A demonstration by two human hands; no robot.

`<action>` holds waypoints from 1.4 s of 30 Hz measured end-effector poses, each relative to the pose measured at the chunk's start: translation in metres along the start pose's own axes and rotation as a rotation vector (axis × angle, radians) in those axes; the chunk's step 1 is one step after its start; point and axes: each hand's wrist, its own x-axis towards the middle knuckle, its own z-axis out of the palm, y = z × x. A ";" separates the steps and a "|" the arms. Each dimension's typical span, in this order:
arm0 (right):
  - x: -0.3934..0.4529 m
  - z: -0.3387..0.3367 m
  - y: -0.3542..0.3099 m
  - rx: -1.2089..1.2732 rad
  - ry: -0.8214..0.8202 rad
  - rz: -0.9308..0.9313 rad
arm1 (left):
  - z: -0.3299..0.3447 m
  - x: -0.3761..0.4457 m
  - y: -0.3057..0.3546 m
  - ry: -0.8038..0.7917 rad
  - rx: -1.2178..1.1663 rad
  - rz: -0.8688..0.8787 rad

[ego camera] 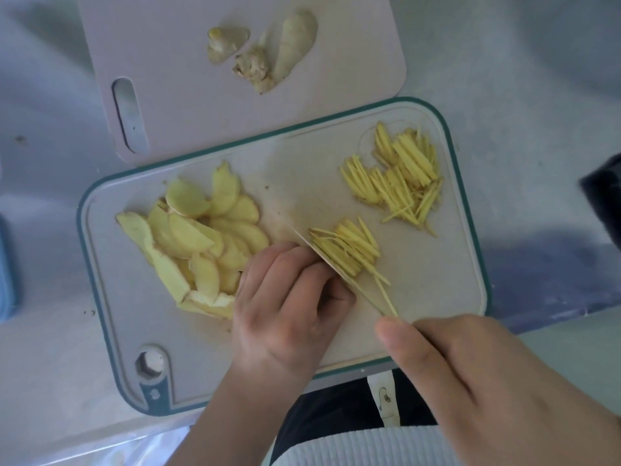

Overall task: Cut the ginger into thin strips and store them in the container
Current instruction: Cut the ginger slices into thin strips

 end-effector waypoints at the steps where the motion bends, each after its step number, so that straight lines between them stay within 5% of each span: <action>1: -0.003 0.000 0.002 0.025 -0.056 0.029 | 0.000 0.000 0.000 -0.005 -0.003 0.003; 8: 0.044 0.005 -0.016 0.091 -0.057 -0.135 | -0.003 0.004 0.001 0.020 -0.061 -0.015; 15: -0.002 0.002 0.002 0.015 -0.023 0.021 | -0.002 0.000 -0.001 -0.016 -0.019 -0.014; 23: 0.036 0.004 -0.010 0.123 -0.052 -0.131 | -0.005 0.002 0.001 -0.015 -0.078 0.003; 29: -0.001 0.003 0.006 0.047 -0.049 -0.007 | -0.005 -0.002 0.000 -0.027 -0.012 0.006; 37: 0.038 0.006 -0.014 0.152 -0.055 -0.132 | -0.006 -0.001 0.000 -0.001 -0.083 -0.002; 42: -0.004 0.008 0.003 0.024 0.024 0.007 | -0.006 -0.004 -0.001 0.004 -0.018 -0.033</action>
